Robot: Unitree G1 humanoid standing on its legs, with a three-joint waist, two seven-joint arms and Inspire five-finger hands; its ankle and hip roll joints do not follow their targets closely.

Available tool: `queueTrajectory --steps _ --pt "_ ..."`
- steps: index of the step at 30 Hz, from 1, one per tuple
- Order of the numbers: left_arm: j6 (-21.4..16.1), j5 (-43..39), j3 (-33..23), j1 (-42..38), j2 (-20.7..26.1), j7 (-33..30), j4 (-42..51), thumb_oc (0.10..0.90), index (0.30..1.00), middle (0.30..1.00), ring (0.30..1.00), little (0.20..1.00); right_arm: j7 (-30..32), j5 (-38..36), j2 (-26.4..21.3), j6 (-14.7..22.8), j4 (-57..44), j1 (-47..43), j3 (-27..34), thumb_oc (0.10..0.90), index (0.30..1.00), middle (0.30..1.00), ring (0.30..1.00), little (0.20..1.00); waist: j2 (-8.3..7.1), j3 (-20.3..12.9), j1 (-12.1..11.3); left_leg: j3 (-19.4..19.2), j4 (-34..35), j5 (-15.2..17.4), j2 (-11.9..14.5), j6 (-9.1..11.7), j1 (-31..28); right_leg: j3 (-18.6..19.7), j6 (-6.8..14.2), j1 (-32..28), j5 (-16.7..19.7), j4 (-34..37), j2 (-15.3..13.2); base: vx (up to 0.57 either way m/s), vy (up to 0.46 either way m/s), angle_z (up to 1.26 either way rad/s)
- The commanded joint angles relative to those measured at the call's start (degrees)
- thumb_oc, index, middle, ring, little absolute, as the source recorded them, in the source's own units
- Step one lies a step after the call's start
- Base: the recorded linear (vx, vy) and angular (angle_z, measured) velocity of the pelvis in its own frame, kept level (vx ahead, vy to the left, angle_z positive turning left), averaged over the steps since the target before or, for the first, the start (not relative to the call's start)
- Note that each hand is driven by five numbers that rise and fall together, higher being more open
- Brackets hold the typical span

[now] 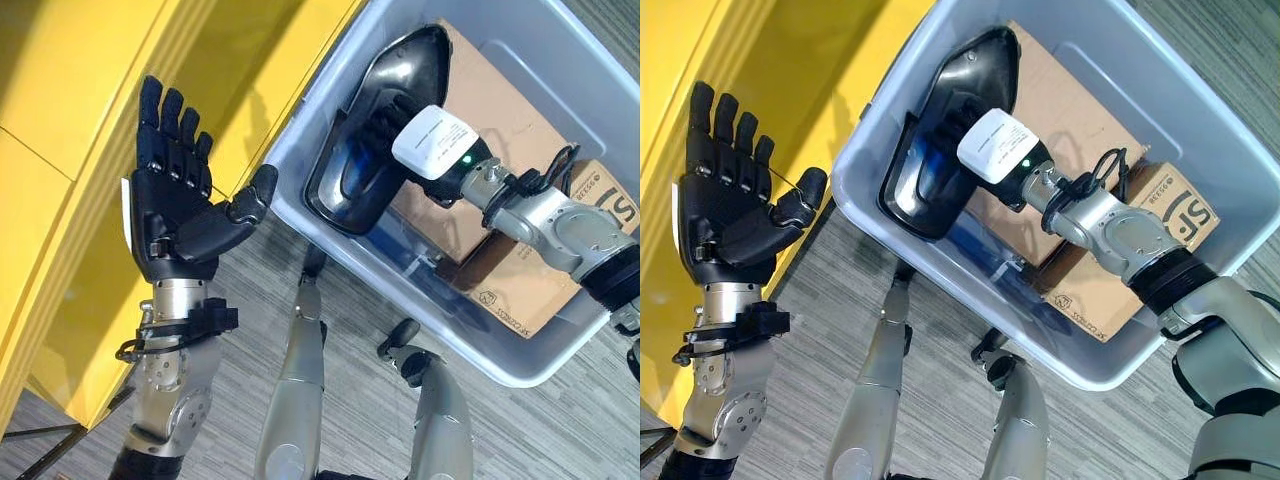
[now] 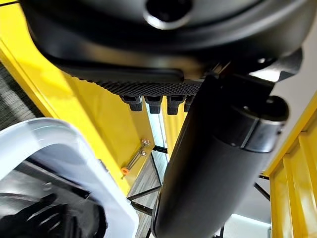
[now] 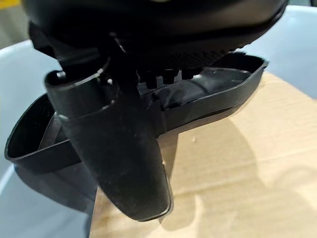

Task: Move parts from the plastic box to the shelf.

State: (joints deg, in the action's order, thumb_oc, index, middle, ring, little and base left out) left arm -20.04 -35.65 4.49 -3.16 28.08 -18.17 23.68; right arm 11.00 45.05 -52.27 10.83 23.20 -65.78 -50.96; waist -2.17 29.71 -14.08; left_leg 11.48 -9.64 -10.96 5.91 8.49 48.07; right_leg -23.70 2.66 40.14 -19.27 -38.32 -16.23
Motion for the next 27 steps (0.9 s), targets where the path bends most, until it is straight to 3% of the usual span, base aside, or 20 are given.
queueTrajectory --steps 1,5,6,7,8,18,27 --pt "-6.25 2.15 -0.39 -3.26 -1.75 0.26 8.0 0.9 1.0 1.0 1.0 1.0 1.44 2.49 4.99 -5.82 14.73 -2.03 -6.46 0.9 1.0 1.0 1.0 1.0 4.24 0.09 -2.75 -3.06 -1.91 2.07 1.2 0.98 3.82 0.98 3.03 -10.75 1.9 13.09 3.6 -0.01 0.037 0.03" --pt "-6.56 1.85 -0.44 -3.37 -1.88 0.0 7.81 0.9 1.0 1.0 1.0 1.0 1.34 2.76 6.03 -5.98 16.68 -1.95 -6.76 0.9 1.0 1.0 1.0 1.0 4.54 0.09 -2.72 -3.37 -3.07 2.68 0.95 0.89 4.62 1.42 2.88 -9.6 1.75 11.86 3.5 -0.02 0.041 0.02" --pt "-6.54 1.8 -0.35 -3.41 -1.97 -0.03 7.85 0.9 1.0 1.0 1.0 1.0 1.35 2.71 6.25 -6.01 17.12 -1.92 -6.78 0.857 0.94 0.94 0.94 0.94 4.59 0.09 -2.73 -3.31 -3.27 2.78 0.93 0.86 4.73 1.5 2.85 -9.43 1.72 11.67 3.48 -0.02 0.031 -0.01" --pt "-6.55 1.83 -0.2 -3.51 -2.03 -0.07 7.76 0.9 1.0 1.0 1.0 1.0 1.48 2.75 6.65 -6.13 18.1 -1.74 -6.81 0.578 0.55 0.55 0.55 0.55 4.66 0.09 -2.76 -3.38 -3.42 2.85 0.92 0.89 4.87 1.49 2.81 -9.27 1.68 11.5 3.5 0.0 0.0 0.0" --pt "-6.58 1.68 -0.13 -3.51 -2.07 -0.06 7.7 0.9 1.0 1.0 1.0 1.0 1.44 2.87 6.86 -6.2 18.39 -1.71 -6.93 0.4 0.3 0.3 0.3 0.3 4.73 0.09 -2.77 -3.42 -3.5 2.84 0.88 0.92 4.98 1.48 2.77 -9.15 1.68 11.28 3.46 0.0 0.0 0.0" --pt "-6.48 1.36 0.31 -4.16 -2.03 0.23 6.97 0.9 1.0 1.0 1.0 1.0 1.49 2.74 8.07 -6.41 20.18 -0.67 -7.21 0.4 0.3 0.3 0.3 0.3 4.61 0.09 -2.76 -3.76 -3.93 3.01 0.9 0.88 4.47 1.76 2.74 -9.59 1.81 11.23 3.47 0.0 0.0 0.0" --pt "-5.62 0.88 0.91 -5.35 -1.82 1.21 6.42 0.9 1.0 1.0 1.0 1.0 1.75 2.38 7.07 -5.97 17.17 2.46 -5.99 0.4 0.3 0.3 0.3 0.3 3.87 0.09 -2.48 -4.68 -2.71 2.84 1.46 0.77 -1.61 1.45 2.9 -15.69 2.36 13.96 3.29 0.0 0.001 0.0"
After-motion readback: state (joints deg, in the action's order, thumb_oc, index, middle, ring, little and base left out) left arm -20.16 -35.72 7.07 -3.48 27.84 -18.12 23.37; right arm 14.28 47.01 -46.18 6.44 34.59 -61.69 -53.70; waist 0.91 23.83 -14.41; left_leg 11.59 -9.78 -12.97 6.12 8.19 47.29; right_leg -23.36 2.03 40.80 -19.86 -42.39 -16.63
